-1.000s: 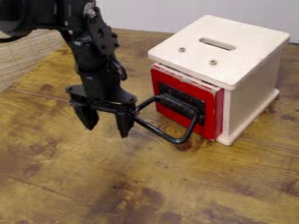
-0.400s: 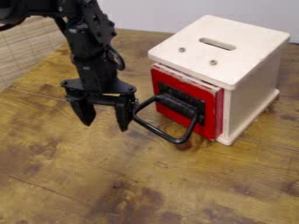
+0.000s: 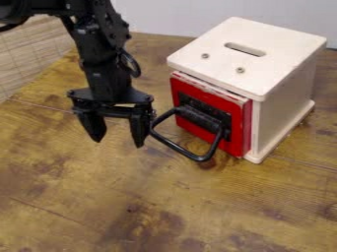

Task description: Close the drawer

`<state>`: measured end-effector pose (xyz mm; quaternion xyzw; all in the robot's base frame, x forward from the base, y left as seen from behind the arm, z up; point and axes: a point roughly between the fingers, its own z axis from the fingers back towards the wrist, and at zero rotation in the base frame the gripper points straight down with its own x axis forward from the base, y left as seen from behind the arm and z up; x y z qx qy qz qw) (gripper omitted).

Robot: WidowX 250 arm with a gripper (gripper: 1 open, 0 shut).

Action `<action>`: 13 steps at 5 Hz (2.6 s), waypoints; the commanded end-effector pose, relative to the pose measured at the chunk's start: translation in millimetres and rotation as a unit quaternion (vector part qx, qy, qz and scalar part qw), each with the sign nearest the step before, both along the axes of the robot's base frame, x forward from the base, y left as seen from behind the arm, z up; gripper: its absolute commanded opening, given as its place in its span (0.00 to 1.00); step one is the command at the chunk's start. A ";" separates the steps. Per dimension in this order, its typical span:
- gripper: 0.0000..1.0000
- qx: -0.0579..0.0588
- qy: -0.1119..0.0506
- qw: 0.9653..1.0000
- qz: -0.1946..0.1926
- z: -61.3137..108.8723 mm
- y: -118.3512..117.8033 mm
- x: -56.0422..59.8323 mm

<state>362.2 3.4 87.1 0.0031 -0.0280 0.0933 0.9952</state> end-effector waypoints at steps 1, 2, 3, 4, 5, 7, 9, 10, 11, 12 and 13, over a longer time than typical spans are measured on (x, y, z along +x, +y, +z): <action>1.00 0.002 -0.057 0.998 0.003 40.4 2.0 7.7; 1.00 0.003 -0.056 0.998 0.001 41.0 1.4 7.0; 1.00 0.003 -0.055 0.998 -0.001 41.7 0.8 6.5; 1.00 0.004 -0.054 0.999 -0.003 42.5 0.3 5.9; 1.00 0.004 -0.054 0.999 -0.005 43.5 -0.5 5.3; 1.00 0.004 -0.054 0.999 -0.009 45.5 -1.7 4.5; 1.00 0.005 -0.052 0.999 -0.009 45.7 -3.1 3.5; 1.00 0.007 -0.051 0.999 -0.009 45.3 -3.9 3.1; 1.00 0.009 -0.050 0.999 -0.010 44.9 -5.1 2.5; 1.00 0.011 -0.049 0.999 -0.011 44.7 -6.8 1.9; 1.00 0.009 -0.048 0.999 -0.011 43.9 -6.6 1.8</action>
